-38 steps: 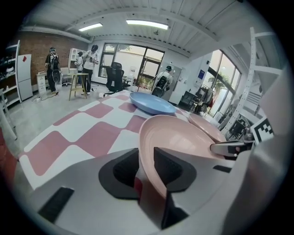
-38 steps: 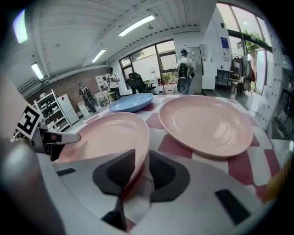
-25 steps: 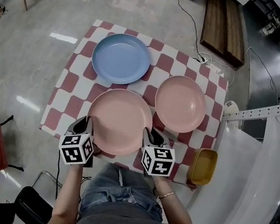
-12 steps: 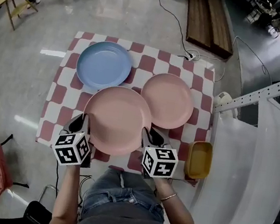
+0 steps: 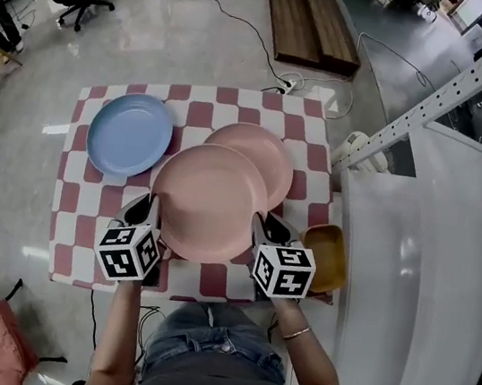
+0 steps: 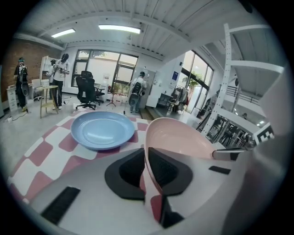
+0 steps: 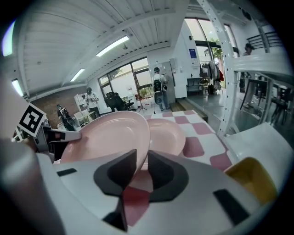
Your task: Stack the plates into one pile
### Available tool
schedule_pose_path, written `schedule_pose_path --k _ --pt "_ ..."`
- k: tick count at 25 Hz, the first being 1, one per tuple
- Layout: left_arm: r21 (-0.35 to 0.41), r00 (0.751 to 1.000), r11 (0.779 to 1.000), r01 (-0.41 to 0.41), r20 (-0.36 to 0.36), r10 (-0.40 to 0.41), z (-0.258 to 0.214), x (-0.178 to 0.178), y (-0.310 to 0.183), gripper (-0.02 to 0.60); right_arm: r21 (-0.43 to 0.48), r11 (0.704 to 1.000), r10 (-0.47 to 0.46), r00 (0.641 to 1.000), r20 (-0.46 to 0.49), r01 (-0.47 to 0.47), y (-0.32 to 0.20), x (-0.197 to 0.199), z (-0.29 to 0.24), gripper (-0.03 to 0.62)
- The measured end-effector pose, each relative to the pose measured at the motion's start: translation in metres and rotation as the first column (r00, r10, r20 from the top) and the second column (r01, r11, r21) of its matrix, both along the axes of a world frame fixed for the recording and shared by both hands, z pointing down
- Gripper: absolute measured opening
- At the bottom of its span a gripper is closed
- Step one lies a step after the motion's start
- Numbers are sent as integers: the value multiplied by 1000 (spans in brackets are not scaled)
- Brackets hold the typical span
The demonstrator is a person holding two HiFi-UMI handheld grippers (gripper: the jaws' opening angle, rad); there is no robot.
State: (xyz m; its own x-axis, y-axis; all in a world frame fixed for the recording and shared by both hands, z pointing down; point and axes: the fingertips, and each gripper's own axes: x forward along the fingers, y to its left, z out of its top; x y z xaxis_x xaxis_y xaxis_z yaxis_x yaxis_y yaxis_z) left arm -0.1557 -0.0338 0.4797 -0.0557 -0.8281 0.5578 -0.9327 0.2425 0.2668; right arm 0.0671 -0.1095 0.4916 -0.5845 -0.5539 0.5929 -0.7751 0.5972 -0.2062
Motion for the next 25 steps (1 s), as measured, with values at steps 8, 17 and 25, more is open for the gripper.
schedule_pose_path --k 8,17,25 --pt "24 990 990 -138 -19 138 -5 37 -71 40 12 990 140 990 15 -140 -42 45 -4 84" --pt "31 977 978 -204 -52 206 10 53 -120 48 28 971 237 972 2 -237 -86 62 4 83" --pt "-3 978 979 -205 -29 204 31 48 -141 54 47 969 243 969 -40 -241 -115 54 14 83"
